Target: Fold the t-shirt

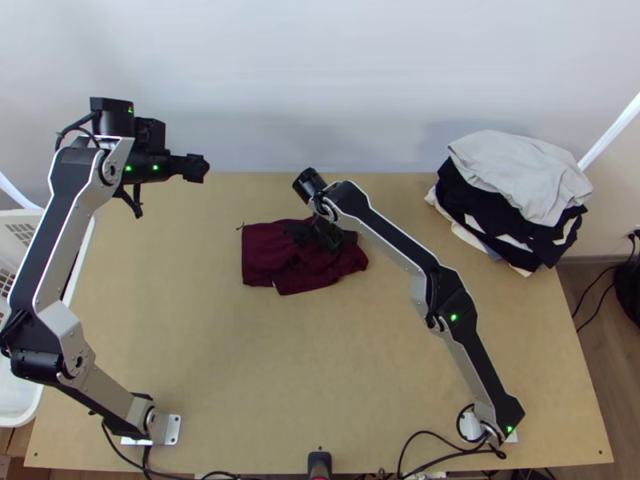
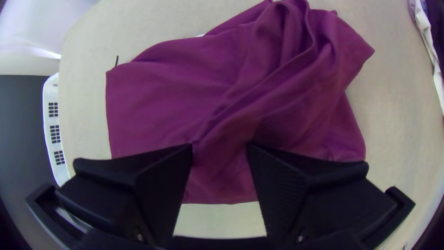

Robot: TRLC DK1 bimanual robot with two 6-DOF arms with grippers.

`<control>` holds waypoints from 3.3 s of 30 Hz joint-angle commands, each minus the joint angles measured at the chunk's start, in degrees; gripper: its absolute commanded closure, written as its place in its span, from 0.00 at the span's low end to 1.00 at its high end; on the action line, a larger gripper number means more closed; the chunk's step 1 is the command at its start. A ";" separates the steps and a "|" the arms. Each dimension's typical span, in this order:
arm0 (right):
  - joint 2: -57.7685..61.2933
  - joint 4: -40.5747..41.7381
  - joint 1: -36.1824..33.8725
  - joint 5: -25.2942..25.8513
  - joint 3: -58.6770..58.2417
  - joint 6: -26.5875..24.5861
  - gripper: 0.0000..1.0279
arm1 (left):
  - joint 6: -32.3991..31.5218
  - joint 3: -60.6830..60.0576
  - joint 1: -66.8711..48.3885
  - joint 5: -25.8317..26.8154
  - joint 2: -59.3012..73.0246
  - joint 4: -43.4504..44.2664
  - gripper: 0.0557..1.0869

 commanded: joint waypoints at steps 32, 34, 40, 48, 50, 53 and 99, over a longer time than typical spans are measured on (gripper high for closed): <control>-20.22 -0.53 -12.45 4.95 -28.75 -4.39 0.37 | 1.86 -0.71 0.71 -0.30 -1.23 1.59 0.04; -21.45 0.61 -12.18 5.65 -27.87 -5.27 0.15 | 2.04 -0.53 0.62 -0.30 -1.31 1.59 0.04; -22.51 3.33 -8.49 8.73 -21.63 -10.19 0.13 | 2.39 0.08 0.54 -0.30 -1.31 1.51 0.04; -15.65 3.25 -6.29 8.73 -14.07 -11.51 0.03 | 2.65 1.58 0.01 -0.30 -0.79 1.59 0.04; -13.46 3.25 -6.12 9.43 -12.66 -11.95 0.03 | 2.92 1.93 -0.17 -0.65 -0.61 1.51 0.04; -10.20 3.25 -5.68 12.16 -11.17 -13.00 0.03 | 3.36 2.72 -0.61 -1.62 -0.35 1.51 0.04; -2.56 9.49 -21.15 -28.01 -20.40 -11.95 0.03 | 3.97 10.89 -4.03 -9.00 1.50 -3.86 0.04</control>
